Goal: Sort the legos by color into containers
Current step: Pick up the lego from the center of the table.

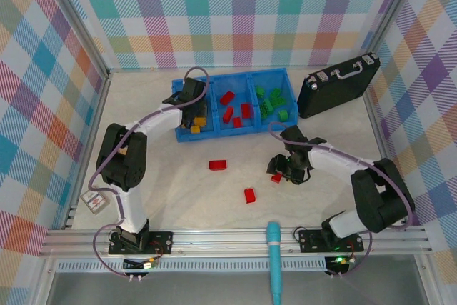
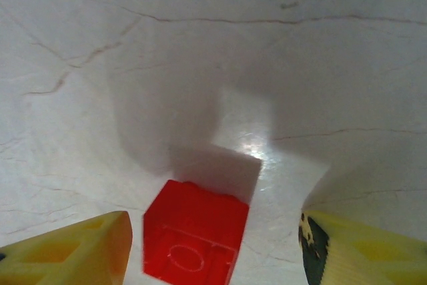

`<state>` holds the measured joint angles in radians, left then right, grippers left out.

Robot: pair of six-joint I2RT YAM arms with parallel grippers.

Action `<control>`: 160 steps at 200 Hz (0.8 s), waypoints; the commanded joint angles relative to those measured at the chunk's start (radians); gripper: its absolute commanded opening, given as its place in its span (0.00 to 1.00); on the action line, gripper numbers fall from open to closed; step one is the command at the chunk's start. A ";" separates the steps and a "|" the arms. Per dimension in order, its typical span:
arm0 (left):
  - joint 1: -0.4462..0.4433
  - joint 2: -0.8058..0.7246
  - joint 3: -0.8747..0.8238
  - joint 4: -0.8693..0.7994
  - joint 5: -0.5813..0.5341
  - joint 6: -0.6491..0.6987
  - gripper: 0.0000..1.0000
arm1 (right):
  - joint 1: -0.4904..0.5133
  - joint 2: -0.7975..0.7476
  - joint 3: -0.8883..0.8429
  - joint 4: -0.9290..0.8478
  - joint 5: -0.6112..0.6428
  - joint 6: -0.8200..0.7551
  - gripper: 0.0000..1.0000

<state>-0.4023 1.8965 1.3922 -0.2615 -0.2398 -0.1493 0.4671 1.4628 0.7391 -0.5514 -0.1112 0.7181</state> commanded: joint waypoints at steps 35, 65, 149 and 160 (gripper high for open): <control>-0.004 -0.108 0.063 -0.068 0.009 0.084 0.59 | 0.043 0.082 0.056 -0.053 0.039 -0.017 0.49; -0.004 -0.234 0.018 -0.097 0.007 0.096 0.61 | 0.054 0.116 0.078 -0.069 0.047 -0.037 0.34; -0.006 -0.628 -0.182 -0.302 -0.022 0.102 0.64 | 0.053 0.072 0.463 -0.338 0.288 -0.401 0.27; -0.004 -0.668 -0.204 -0.333 -0.038 0.117 0.66 | 0.054 0.089 0.554 -0.340 0.320 -0.481 0.27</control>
<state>-0.4034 1.2922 1.2388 -0.4732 -0.2405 -0.0608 0.5171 1.5623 1.1271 -0.8246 0.1040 0.4469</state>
